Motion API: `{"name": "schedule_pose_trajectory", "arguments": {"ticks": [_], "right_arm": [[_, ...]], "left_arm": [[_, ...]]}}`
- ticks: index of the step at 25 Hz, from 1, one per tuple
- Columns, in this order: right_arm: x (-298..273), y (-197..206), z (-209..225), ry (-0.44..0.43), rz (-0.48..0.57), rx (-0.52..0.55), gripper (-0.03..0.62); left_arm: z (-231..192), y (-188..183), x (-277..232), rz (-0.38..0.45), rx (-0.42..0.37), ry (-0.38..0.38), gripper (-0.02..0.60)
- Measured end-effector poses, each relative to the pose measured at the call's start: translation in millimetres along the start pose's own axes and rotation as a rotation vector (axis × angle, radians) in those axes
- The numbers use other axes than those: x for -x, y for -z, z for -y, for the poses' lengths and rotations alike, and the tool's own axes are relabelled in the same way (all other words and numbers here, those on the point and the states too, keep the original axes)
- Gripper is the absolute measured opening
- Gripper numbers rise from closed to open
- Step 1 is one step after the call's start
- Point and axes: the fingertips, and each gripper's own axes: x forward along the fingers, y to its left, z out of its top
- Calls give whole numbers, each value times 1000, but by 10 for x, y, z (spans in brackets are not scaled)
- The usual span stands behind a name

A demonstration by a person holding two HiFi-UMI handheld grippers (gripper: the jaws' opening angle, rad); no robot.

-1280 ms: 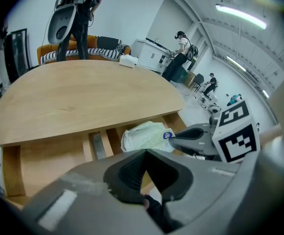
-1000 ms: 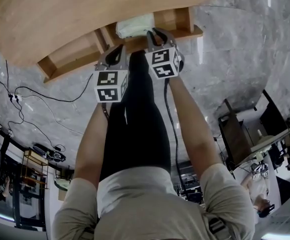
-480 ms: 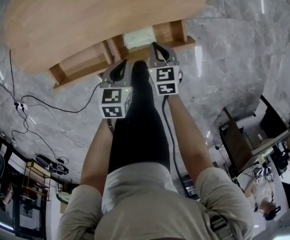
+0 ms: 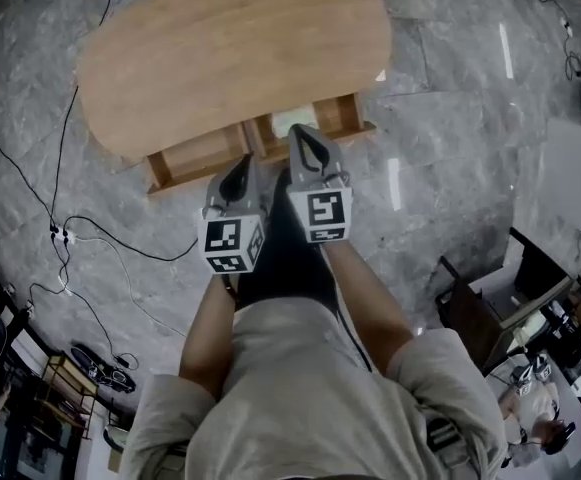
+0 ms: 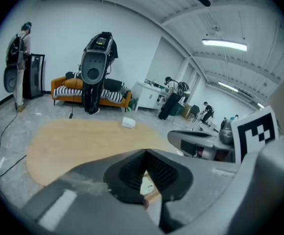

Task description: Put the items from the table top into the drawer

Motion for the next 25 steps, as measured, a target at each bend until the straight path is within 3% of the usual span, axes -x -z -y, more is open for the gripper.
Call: {"name": "schedule_pose_trajectory", "arguments": {"ticks": [4, 8, 13, 17, 21, 25], "right_arm": [[362, -756, -216, 39, 61, 61, 6], [605, -1554, -538, 42, 156, 69, 6], [927, -2334, -756, 74, 278, 122, 6], [1394, -2975, -858, 85, 337, 155, 6], [1786, -3189, -612, 86, 378, 154, 6], [2176, -3426, -388, 83, 407, 183, 6]], "left_arm": [[120, -568, 491, 87, -31, 19, 20], [77, -1355, 974, 234, -161, 36, 20], [84, -1998, 1438, 347, -128, 64, 20], [438, -2516, 1944, 424, -139, 78, 20], [999, -2817, 2023, 479, -204, 105, 20], [1483, -2994, 2141, 499, -206, 130, 20]]}}
